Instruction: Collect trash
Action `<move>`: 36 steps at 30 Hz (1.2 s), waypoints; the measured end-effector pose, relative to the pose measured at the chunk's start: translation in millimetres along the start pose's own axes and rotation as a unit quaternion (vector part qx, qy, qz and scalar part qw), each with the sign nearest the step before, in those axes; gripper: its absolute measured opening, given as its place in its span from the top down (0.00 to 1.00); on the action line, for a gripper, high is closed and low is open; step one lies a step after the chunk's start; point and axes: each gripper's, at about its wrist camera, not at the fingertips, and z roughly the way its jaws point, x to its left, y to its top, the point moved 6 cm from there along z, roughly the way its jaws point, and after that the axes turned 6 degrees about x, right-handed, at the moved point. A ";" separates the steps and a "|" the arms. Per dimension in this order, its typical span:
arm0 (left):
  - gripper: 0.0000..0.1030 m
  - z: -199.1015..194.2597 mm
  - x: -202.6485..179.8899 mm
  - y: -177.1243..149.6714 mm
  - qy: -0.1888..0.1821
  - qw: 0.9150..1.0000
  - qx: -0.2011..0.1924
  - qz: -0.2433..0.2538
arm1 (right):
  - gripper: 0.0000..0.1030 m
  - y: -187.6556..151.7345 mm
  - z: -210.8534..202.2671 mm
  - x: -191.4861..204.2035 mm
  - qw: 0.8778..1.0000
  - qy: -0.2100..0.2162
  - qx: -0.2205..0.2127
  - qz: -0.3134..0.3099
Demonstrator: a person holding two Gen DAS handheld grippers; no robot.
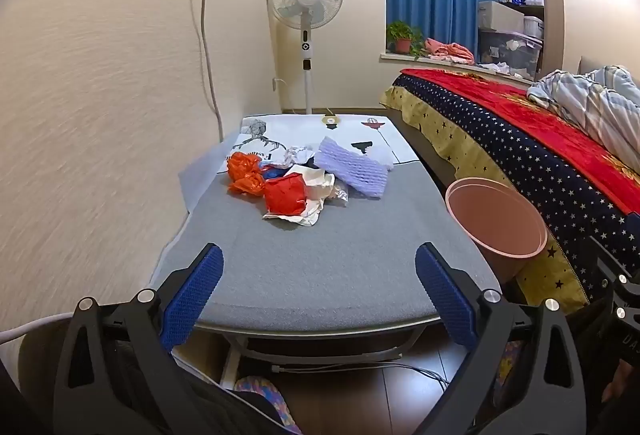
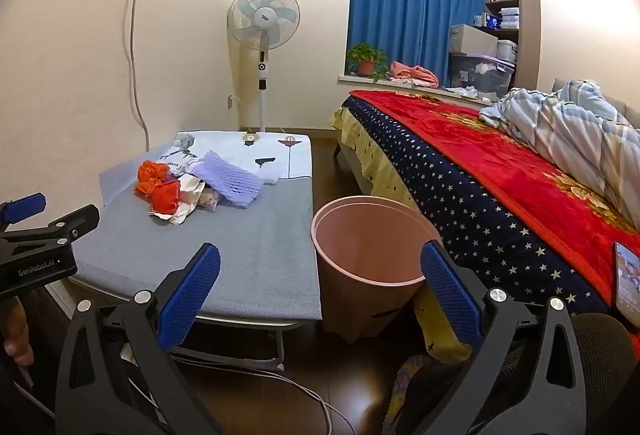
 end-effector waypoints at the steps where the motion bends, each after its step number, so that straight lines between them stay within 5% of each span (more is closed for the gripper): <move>1: 0.09 -0.2 0.1 0.2 0.000 1.000 -0.002 0.000 | 0.05 0.0 0.1 -0.2 1.000 0.000 0.000 0.000; 36: 0.09 -0.2 0.0 0.1 0.002 1.000 -0.001 0.002 | 0.05 0.6 -0.4 0.3 1.000 0.000 0.002 0.001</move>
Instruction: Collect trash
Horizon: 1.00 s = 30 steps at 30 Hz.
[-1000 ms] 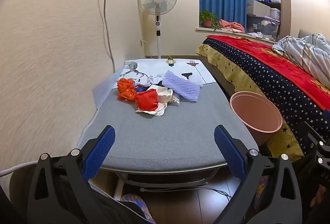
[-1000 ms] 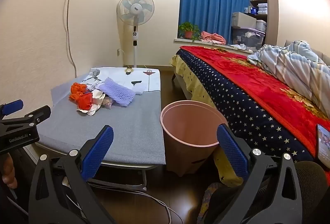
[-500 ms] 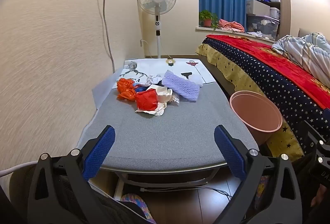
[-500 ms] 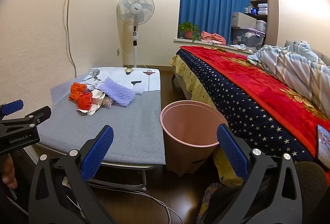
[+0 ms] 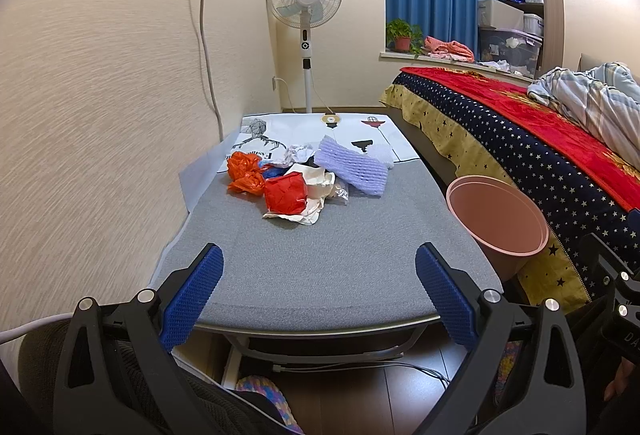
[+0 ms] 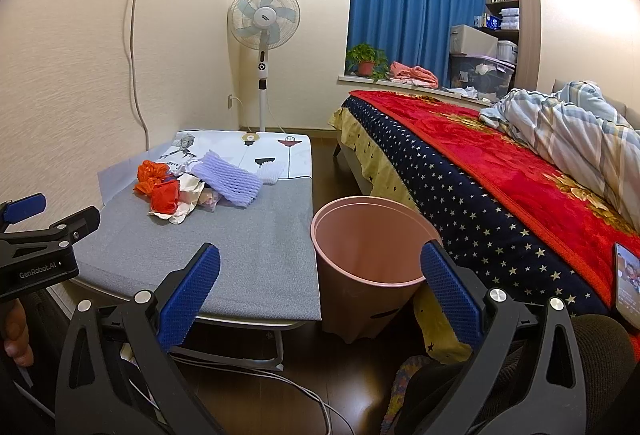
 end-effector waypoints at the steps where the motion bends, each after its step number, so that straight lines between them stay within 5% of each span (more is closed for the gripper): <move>1: 0.09 0.0 -0.1 0.0 0.000 1.000 0.000 0.000 | 0.05 0.0 0.0 0.0 1.000 0.000 0.000 0.000; 30: 0.09 -0.1 -0.1 0.0 0.000 1.000 0.000 0.001 | 0.05 3.0 -0.7 -1.4 1.000 0.000 0.001 0.000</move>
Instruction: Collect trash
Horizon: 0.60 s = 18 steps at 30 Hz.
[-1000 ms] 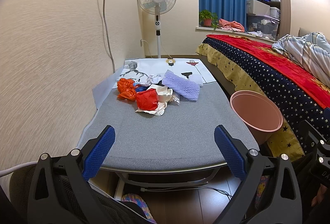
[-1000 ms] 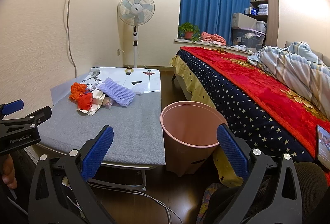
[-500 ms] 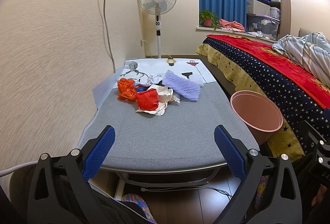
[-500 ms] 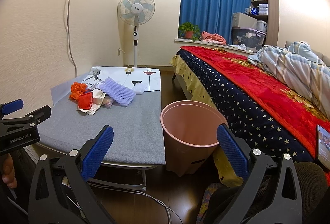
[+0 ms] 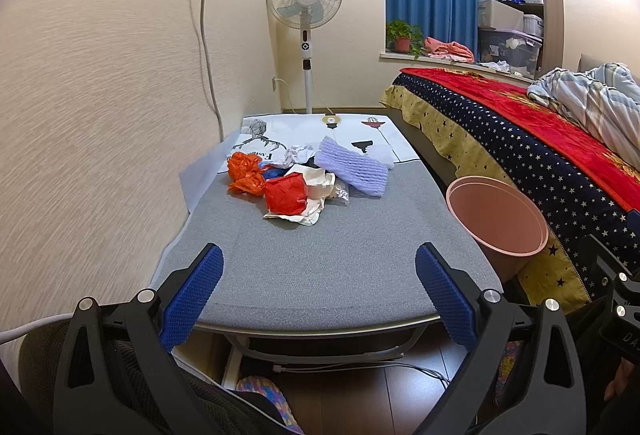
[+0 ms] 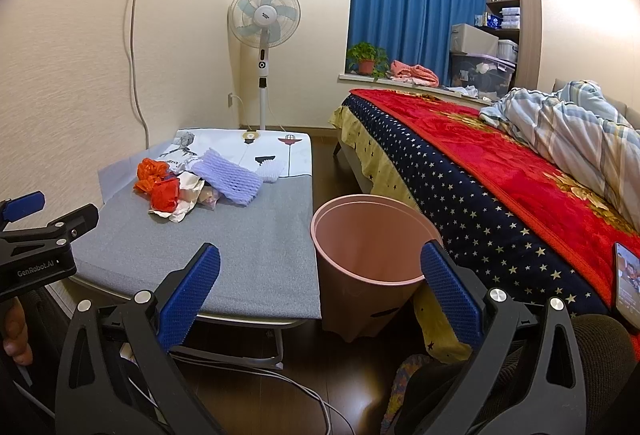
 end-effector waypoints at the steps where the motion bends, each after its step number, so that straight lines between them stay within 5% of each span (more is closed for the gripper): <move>1: 0.09 0.0 0.0 0.0 0.000 1.000 0.000 0.000 | 0.05 -0.9 0.4 -1.0 1.000 0.000 0.000 0.000; 18: 0.09 0.0 -0.1 0.0 0.000 1.000 0.000 0.000 | 0.05 -2.0 1.6 0.8 1.000 -0.001 0.001 -0.001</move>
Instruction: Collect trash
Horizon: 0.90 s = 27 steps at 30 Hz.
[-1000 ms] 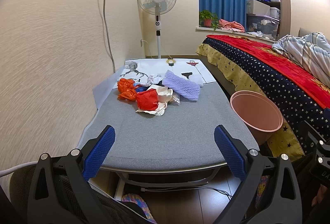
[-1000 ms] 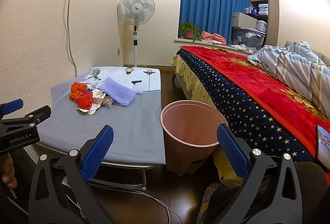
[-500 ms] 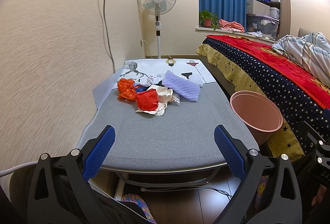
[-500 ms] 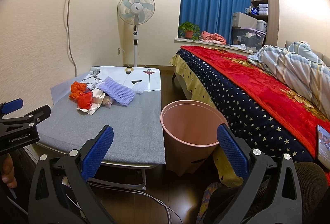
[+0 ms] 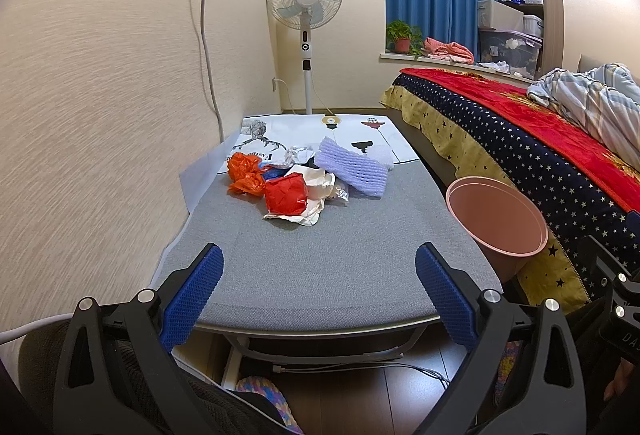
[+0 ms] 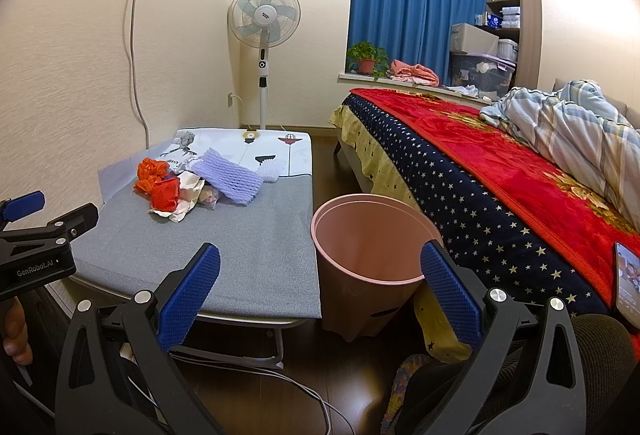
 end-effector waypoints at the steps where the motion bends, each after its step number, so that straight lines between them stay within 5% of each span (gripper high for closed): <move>1: 0.09 0.0 0.0 0.0 0.000 1.000 0.000 0.000 | 0.05 0.2 -0.1 -0.1 1.000 0.000 0.000 0.000; 15: 0.09 6.5 5.5 7.1 0.010 1.000 0.016 -0.013 | 0.05 4.1 0.5 -1.7 1.000 0.002 -0.010 0.004; 23: 0.09 21.1 39.7 66.8 0.069 0.997 -0.005 -0.025 | 0.05 86.0 12.9 11.2 0.997 0.017 -0.076 -0.004; 27: 0.09 44.5 56.6 108.5 0.083 0.996 -0.022 -0.037 | 0.05 115.6 63.5 37.6 0.997 0.042 -0.062 -0.030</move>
